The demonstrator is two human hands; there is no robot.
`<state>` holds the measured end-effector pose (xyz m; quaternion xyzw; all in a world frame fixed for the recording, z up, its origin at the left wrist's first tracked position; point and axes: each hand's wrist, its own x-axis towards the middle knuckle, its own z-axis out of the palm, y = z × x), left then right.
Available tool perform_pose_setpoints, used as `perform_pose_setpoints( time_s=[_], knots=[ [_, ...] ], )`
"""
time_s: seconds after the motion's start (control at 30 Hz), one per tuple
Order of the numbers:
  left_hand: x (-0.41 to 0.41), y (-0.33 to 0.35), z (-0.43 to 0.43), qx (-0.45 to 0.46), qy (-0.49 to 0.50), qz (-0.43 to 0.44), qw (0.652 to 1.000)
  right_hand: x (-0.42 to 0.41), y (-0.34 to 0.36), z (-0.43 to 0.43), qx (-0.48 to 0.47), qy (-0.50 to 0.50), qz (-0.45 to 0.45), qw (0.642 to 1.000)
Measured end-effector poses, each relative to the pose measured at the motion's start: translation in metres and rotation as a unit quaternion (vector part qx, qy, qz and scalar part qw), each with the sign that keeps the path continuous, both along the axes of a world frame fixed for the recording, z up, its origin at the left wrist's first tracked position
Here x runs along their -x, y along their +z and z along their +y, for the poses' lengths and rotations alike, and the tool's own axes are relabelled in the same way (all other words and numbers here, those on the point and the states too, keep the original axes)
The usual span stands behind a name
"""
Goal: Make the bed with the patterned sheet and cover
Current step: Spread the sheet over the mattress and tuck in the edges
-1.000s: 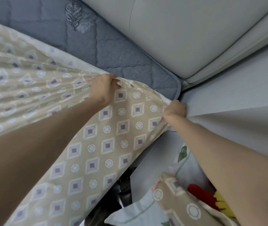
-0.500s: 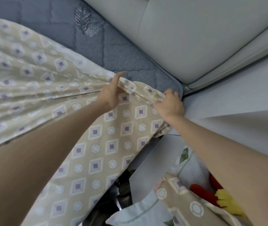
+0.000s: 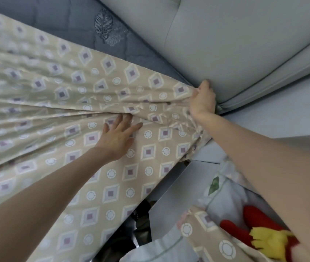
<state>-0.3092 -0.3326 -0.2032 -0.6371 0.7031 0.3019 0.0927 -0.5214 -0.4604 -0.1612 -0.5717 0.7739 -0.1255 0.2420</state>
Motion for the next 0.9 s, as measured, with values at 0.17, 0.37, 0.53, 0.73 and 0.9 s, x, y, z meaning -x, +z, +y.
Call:
perform_pose_setpoints(
  time_s=[0.17, 0.37, 0.53, 0.73, 0.9],
  knots=[
    [0.022, -0.001, -0.030, -0.044, 0.008, -0.036, 0.998, -0.001, -0.002, 0.010, 0.141, -0.062, -0.091, 0.984],
    [0.039, 0.000, -0.052, -0.027, 0.035, -0.067, 0.997, 0.010, -0.006, 0.016, 0.221, -0.035, -0.120, 0.967],
    [0.025, 0.025, -0.079, 0.256, 0.163, 0.069, 0.950, 0.024, -0.012, 0.018, 0.219, -0.021, -0.047, 0.974],
    [-0.017, 0.028, -0.115, 0.149, 0.134, -0.065, 0.978, 0.013, -0.007, 0.017, 0.249, -0.057, -0.051, 0.966],
    [-0.031, 0.022, -0.141, 0.065, 0.215, -0.136, 0.965, 0.009, -0.001, 0.027, 0.245, -0.116, -0.075, 0.960]
  ],
)
